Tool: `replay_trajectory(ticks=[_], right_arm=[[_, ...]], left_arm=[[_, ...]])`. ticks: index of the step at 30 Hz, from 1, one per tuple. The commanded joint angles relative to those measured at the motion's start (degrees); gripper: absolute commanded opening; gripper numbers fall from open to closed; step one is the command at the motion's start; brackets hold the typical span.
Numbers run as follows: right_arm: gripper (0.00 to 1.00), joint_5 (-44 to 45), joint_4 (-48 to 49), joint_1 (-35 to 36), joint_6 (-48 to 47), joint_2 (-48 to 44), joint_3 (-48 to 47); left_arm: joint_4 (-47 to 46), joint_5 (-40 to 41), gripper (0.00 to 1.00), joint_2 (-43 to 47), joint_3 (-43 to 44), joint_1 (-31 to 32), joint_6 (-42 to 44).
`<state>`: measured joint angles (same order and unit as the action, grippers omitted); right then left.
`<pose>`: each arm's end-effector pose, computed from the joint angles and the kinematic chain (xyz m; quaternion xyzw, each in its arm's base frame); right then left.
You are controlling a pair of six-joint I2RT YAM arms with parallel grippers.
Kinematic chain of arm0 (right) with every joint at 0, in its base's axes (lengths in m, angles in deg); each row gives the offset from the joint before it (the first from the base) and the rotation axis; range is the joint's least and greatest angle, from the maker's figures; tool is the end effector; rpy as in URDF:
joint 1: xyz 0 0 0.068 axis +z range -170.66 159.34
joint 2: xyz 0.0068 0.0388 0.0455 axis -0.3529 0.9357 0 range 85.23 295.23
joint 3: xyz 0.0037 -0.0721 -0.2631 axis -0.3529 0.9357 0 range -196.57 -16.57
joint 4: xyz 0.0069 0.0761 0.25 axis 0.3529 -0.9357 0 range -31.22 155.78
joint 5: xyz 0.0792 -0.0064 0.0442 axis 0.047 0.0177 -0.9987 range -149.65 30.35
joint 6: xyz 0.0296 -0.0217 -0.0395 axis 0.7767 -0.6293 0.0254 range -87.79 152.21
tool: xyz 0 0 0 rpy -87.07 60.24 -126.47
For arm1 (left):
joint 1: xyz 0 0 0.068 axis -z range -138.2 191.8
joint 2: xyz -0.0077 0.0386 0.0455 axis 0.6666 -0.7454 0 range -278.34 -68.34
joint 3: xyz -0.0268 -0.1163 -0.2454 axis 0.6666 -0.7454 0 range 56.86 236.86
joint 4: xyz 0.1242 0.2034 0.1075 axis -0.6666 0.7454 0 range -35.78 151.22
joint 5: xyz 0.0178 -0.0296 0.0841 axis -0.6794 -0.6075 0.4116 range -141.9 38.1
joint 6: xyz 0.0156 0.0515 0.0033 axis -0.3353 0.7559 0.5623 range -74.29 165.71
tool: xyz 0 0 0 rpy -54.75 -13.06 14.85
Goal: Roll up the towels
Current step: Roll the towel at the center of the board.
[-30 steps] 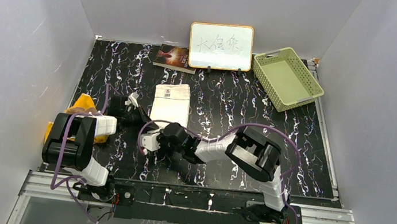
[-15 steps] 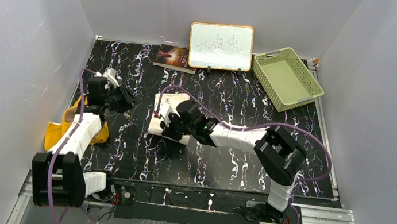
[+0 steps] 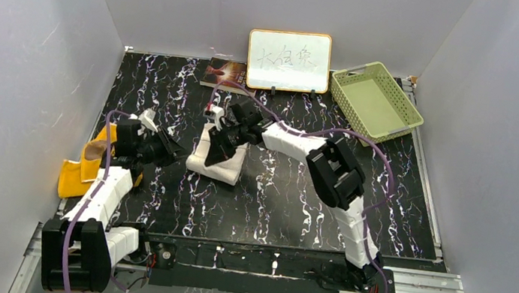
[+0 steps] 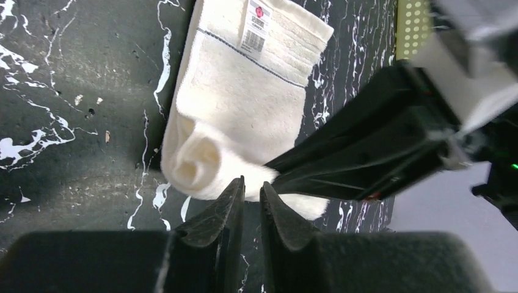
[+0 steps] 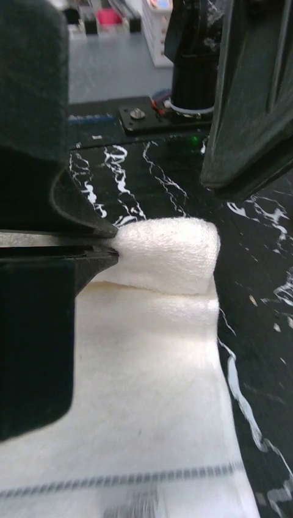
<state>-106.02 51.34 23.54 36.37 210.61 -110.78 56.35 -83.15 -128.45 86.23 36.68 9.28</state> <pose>0.3280 0.3549 0.1829 -0.4312 0.7487 0.4748 0.1674 0.2181 0.0010 0.2121 -0.1797 0.8365 -0.3520 0.3796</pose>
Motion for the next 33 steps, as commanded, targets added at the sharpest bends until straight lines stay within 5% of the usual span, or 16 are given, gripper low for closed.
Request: replay_trajectory(ticks=[1, 9, 17, 33], right_arm=[[0.00, -10.86, -7.79, 0.97, 3.68, 4.01, -6.23], [0.00, -15.16, -6.62, 0.62, 10.24, 9.96, -6.73], [0.00, -20.35, 11.27, -1.47, 28.22, 13.76, -1.75], [0.00, -14.64, 9.66, -5.23, 37.40, 20.67, -1.59]], left_arm=[[-0.21, -3.54, 0.14, 3.47, -0.45, 0.03, -1.09], [-1.10, -5.13, 0.14, 3.17, -1.93, 0.08, -0.94], [-8.83, -8.67, 0.14, -1.00, -6.16, 0.27, -4.61], [-21.79, -6.50, 0.12, -13.69, -9.22, 5.06, -7.85]])
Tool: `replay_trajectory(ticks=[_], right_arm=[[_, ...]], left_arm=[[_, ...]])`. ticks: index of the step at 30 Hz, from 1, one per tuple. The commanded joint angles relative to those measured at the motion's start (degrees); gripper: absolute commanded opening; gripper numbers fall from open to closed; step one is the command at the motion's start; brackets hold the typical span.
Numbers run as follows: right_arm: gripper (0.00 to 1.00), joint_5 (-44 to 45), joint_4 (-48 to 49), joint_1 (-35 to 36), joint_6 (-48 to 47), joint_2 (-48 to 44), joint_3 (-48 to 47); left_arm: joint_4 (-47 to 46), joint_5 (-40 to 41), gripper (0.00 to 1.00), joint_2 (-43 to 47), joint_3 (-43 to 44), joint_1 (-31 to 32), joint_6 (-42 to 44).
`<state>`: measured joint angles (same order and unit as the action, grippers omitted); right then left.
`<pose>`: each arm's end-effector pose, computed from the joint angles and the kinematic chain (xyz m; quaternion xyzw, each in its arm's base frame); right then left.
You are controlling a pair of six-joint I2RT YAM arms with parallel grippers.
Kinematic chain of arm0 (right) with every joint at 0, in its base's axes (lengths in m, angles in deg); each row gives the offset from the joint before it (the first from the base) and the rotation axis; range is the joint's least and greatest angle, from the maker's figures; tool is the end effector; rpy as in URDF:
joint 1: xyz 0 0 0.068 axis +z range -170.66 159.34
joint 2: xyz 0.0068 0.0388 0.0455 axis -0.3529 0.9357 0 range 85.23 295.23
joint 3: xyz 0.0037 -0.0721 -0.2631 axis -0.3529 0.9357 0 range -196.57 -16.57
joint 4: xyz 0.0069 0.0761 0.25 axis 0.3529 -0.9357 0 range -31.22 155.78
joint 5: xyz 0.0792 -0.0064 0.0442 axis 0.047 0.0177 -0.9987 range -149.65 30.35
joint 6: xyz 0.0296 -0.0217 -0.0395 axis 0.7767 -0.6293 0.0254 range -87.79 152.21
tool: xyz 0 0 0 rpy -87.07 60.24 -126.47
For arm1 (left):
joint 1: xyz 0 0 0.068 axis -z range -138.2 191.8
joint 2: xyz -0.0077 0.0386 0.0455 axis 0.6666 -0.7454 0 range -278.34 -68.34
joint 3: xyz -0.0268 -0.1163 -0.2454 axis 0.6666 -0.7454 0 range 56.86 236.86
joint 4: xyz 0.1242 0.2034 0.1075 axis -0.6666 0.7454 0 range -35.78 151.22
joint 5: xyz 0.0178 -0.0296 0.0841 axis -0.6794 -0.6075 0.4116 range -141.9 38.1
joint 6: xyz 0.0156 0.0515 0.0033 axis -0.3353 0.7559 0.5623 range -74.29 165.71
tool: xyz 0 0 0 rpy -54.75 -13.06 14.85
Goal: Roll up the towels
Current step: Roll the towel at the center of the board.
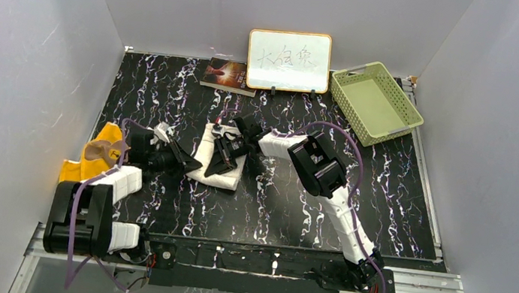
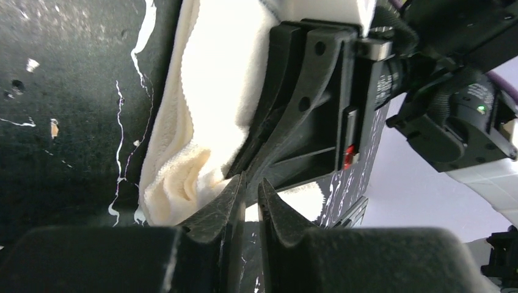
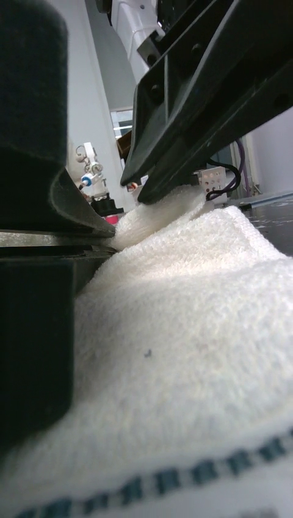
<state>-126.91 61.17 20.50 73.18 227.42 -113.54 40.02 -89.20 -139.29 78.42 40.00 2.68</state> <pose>0.3551 0.3541 0.0767 0.1915 -0.7817 -0.5800 0.1261 0.2230 -0.0145 0.1572 -0.1848 0.8337 -0.4192 0.3083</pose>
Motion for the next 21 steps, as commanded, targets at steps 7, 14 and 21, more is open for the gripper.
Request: replay_trajectory(ticks=[7, 14, 21], right_arm=[[0.00, 5.90, 1.34, -2.41, 2.38, 4.17, 2.26], [0.11, 9.47, -2.71, -2.74, -1.15, 3.20, 1.28], [0.43, 22.96, -18.74, -2.79, -16.58, -4.26, -3.10]], left_arm=[[-9.20, 4.81, 0.10, -9.32, -1.73, 3.48, -1.66], [-2.89, 16.03, 0.07, -12.92, -0.74, 4.16, 1.94], [-1.75, 17.96, 0.05, -14.85, -1.60, 4.43, 3.10]])
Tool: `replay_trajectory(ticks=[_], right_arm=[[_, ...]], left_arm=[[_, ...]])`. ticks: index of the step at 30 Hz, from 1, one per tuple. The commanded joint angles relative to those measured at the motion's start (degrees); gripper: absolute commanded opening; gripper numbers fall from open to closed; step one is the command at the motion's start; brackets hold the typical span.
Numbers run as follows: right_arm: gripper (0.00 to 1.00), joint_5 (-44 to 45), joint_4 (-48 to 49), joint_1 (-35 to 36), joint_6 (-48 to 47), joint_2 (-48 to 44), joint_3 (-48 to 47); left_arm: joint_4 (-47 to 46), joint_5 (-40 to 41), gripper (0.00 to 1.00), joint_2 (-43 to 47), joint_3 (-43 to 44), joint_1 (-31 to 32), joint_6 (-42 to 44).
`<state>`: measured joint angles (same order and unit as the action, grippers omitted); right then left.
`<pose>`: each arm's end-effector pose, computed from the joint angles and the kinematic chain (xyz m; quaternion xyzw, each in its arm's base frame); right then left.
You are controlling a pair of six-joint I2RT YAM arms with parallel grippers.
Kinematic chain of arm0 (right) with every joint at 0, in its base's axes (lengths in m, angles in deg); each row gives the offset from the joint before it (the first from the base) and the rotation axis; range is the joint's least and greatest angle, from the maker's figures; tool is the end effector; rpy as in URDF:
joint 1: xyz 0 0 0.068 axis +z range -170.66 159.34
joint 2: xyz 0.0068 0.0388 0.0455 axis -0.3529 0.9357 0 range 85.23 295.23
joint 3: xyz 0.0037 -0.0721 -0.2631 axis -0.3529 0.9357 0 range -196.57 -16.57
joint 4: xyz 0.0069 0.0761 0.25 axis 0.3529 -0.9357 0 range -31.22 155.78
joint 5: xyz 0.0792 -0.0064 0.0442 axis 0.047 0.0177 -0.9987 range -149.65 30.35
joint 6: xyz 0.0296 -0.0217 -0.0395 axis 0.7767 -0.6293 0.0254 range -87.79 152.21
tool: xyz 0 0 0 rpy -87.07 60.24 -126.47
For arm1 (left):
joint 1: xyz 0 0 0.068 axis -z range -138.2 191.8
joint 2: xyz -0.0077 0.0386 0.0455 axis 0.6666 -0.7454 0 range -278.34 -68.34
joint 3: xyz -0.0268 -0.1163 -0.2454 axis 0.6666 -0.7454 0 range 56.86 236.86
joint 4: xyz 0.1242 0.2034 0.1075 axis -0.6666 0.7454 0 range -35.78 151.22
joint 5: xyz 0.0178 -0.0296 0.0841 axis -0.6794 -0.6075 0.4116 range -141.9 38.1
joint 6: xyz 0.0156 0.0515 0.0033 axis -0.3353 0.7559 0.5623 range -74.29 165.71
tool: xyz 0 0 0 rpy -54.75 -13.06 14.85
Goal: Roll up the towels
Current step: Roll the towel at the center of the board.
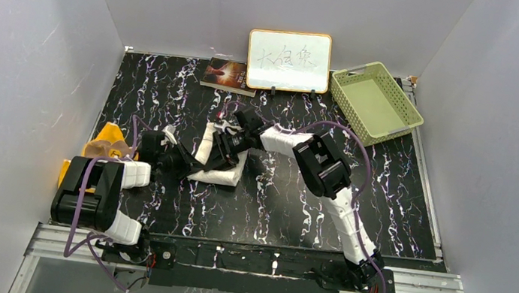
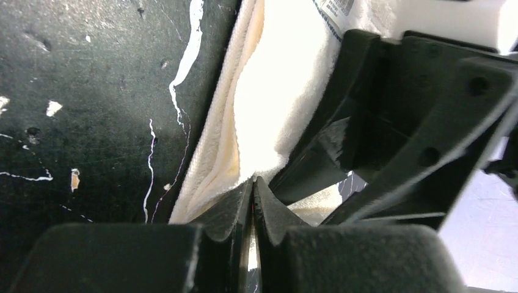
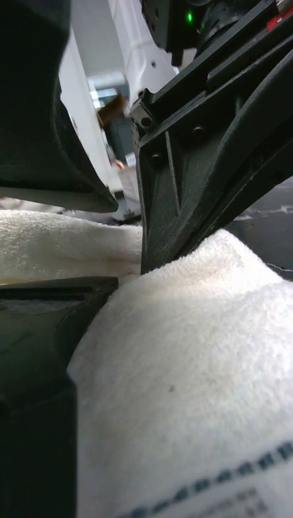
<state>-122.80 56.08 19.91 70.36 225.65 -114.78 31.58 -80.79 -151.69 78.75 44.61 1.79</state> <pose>0.3598 0.3499 0.0907 0.1879 -0.8015 -0.5590 0.0990 0.2399 -0.0290 0.1233 -0.2058 0.8556 -0.3723 0.2948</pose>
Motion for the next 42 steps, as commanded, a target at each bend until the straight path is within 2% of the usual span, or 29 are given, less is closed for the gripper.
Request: replay_trajectory(ticks=[1, 3, 6, 10, 12, 15, 17, 19, 22, 26, 37, 42], right_arm=[[0.44, 21.38, -15.59, -2.23, -16.06, -4.03, -2.15], [0.48, 27.79, -17.39, -2.21, -20.12, -8.71, -0.84], [0.52, 35.30, -12.93, -2.21, -25.40, -17.93, 5.61], [0.55, 43.53, 3.65, 0.05, -33.76, -33.53, 21.54], [0.60, 46.14, 12.91, 3.01, -39.79, -40.59, 29.93], [0.67, 48.27, 25.29, 8.28, -51.01, -47.88, 40.67], [0.68, 50.06, 30.13, 13.14, -61.06, -50.17, 45.49], [0.71, 53.77, 31.69, 17.63, -70.42, -49.93, 47.89], [0.70, 58.82, 29.96, 21.73, -80.92, -46.20, 47.21], [0.68, 64.64, 32.66, 24.64, -89.02, -41.10, 47.12], [0.66, 68.20, 35.99, 25.81, -94.91, -31.48, 44.27], [0.61, 70.13, 34.80, 25.83, -95.38, -29.18, 42.74]], left_arm=[[6.79, 9.62, 0.05, -2.51, -2.00, -0.17, 4.02], [6.92, 9.64, 0.04, -2.33, -1.98, -0.13, 4.10], [7.25, 9.64, 0.04, -2.47, -1.63, -0.08, 4.19], [7.13, 9.22, 0.04, -3.09, -1.43, 0.09, 4.36], [6.91, 9.00, 0.04, -3.70, -1.26, 0.18, 4.40], [6.98, 8.72, 0.03, -4.45, -0.87, 0.27, 4.59], [6.92, 8.67, 0.03, -4.81, -0.80, 0.35, 4.63], [6.90, 8.48, 0.04, -5.24, -0.63, 0.46, 4.70], [6.86, 8.02, 0.03, -5.85, -0.35, 0.45, 4.80], [7.15, 7.79, 0.03, -5.72, -0.18, 0.47, 4.90], [6.55, 6.27, 0.03, -6.60, -0.02, 0.45, 5.24], [6.55, 5.78, 0.03, -6.61, 0.07, 0.46, 5.35]])
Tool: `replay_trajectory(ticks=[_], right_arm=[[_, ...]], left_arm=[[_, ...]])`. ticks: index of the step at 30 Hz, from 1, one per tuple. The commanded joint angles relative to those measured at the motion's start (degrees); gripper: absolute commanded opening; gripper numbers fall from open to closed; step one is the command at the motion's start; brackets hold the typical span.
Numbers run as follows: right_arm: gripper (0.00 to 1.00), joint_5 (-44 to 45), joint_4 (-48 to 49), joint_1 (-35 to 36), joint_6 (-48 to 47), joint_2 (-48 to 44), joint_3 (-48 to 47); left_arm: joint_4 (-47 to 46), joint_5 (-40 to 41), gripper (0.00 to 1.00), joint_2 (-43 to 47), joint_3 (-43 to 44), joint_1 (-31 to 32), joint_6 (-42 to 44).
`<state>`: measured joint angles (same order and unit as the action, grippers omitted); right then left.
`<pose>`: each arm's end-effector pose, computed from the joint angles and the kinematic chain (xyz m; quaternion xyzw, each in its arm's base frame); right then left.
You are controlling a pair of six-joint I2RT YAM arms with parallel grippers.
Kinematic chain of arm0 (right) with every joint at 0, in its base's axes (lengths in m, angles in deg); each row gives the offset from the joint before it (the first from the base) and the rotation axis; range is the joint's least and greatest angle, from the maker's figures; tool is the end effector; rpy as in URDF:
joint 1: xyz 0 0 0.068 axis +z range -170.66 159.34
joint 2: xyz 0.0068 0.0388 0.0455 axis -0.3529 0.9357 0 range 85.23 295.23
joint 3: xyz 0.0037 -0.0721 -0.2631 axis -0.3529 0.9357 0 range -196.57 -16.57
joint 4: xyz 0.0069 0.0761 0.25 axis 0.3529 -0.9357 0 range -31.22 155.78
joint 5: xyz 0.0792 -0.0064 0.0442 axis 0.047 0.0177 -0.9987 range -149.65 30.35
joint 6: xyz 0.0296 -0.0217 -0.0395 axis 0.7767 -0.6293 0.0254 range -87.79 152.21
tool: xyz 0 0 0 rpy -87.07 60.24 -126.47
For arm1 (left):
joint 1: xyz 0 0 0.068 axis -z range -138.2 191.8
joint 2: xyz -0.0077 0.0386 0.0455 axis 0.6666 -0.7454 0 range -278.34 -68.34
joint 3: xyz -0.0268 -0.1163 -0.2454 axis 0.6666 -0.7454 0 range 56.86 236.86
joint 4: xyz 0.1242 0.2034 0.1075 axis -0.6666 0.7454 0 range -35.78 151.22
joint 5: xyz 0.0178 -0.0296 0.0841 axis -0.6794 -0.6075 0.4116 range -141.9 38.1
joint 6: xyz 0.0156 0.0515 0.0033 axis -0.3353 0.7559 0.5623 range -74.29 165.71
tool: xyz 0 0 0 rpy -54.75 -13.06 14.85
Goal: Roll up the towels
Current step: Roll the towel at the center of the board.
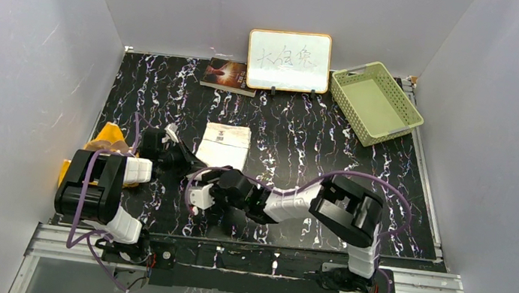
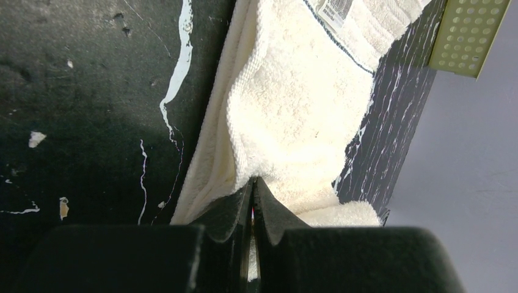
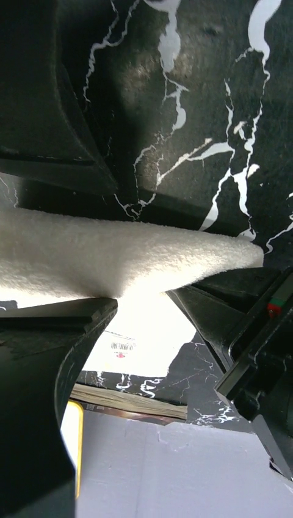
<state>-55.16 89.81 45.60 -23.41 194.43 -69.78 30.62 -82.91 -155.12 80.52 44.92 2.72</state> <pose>0.1582 0.3528 0.1354 -0.7546 0.4410 0.0109 0.4858 0.2486 -0.0319 0.1192 -0.1901 0.8583 -0.3833 0.2834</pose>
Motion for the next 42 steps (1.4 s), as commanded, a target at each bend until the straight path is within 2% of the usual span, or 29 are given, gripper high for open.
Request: replay_trajectory(ticks=[1, 3, 8, 13, 15, 21, 25, 28, 32, 35, 38, 42], right_arm=[[0.59, 3.05, 0.71, 0.16, -1.41, 2.40, -2.51], [0.52, 4.26, -1.85, 0.10, 0.06, 3.23, -3.75], [0.25, 3.90, -9.41, -0.74, 5.56, 4.90, -6.79], [0.01, -3.07, -11.98, -4.07, 15.22, 2.98, -6.96], [0.00, -8.85, -12.91, -7.05, 20.39, 1.03, -7.08], [0.00, -28.05, -19.23, -16.16, 38.88, -1.49, -11.29], [0.00, -39.42, -17.66, -20.57, 49.42, -2.48, -11.17], [0.00, -42.76, -18.68, -22.96, 59.12, -0.65, -12.99], [0.00, -49.26, -36.09, -25.72, 66.80, 9.63, -28.21], [0.00, -58.56, -48.06, -27.57, 68.64, 18.86, -38.64], [0.00, -63.33, -47.44, -28.76, 72.83, 22.48, -39.48], [0.00, -64.00, -36.17, -30.94, 83.48, 21.93, -33.20]], left_arm=[[7.57, 7.81, 0.03, -3.17, -1.69, 0.15, 4.46], [7.72, 7.73, 0.03, -3.07, -1.52, 0.20, 4.55], [8.99, 7.72, 0.03, -2.35, -0.78, 0.16, 4.94], [11.56, 7.83, 0.03, 1.03, 0.16, 0.18, 4.95], [13.09, 8.15, 0.05, 5.36, 0.92, 0.14, 4.07], [23.61, 14.54, 0.27, 22.38, 6.53, -0.20, 4.18], [26.36, 14.29, 0.31, 27.91, 8.47, -0.39, 4.35], [24.58, 11.58, 0.31, 28.28, 7.70, -0.39, 3.75], [18.32, 6.63, 0.28, 25.65, 4.30, -0.34, 1.68], [13.43, 3.92, 0.27, 22.93, 2.63, -0.14, 0.04], [10.42, 1.76, 0.27, 20.06, 3.00, 0.12, -0.43], [7.81, -0.56, 0.27, 16.50, 4.53, 0.23, -0.79]])
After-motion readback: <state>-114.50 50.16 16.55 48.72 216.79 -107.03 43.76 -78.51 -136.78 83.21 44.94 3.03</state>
